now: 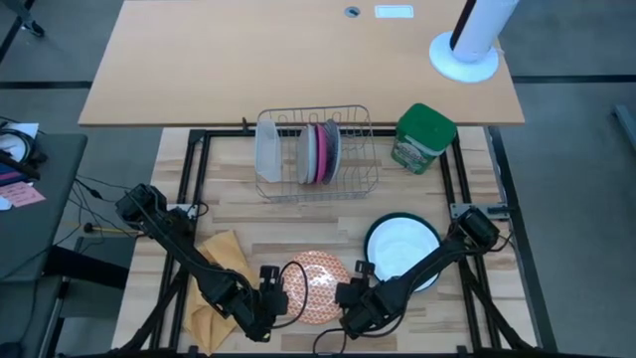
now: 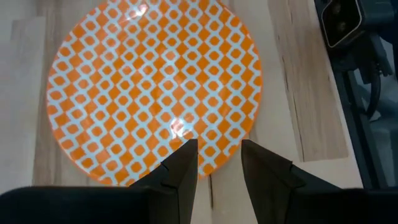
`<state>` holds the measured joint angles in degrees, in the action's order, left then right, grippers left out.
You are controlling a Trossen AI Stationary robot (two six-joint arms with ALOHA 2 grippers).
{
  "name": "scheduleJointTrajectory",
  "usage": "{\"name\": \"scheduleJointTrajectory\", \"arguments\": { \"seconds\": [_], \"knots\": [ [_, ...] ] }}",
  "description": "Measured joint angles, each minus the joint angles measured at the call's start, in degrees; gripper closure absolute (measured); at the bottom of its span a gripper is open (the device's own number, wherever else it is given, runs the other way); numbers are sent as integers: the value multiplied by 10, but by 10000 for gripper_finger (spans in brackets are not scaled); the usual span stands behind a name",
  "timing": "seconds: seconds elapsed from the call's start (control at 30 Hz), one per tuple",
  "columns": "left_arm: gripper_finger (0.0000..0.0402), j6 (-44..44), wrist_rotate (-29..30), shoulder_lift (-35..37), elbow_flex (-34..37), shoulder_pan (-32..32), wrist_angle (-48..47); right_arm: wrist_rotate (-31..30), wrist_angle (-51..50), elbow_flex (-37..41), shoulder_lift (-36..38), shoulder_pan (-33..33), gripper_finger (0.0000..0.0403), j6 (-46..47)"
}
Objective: Sort dishes
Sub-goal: Put the orange patterned plate into the dish rack
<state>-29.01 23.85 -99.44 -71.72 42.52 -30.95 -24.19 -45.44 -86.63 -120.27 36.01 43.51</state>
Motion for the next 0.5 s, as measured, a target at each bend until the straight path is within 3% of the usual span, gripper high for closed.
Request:
{"name": "scheduleJointTrajectory", "arguments": {
  "seconds": [0.5],
  "knots": [
    [283, 25, 40, 0, 0, 3, 57, -1, 40, 1, -1, -1, 333, 0]
  ]
}}
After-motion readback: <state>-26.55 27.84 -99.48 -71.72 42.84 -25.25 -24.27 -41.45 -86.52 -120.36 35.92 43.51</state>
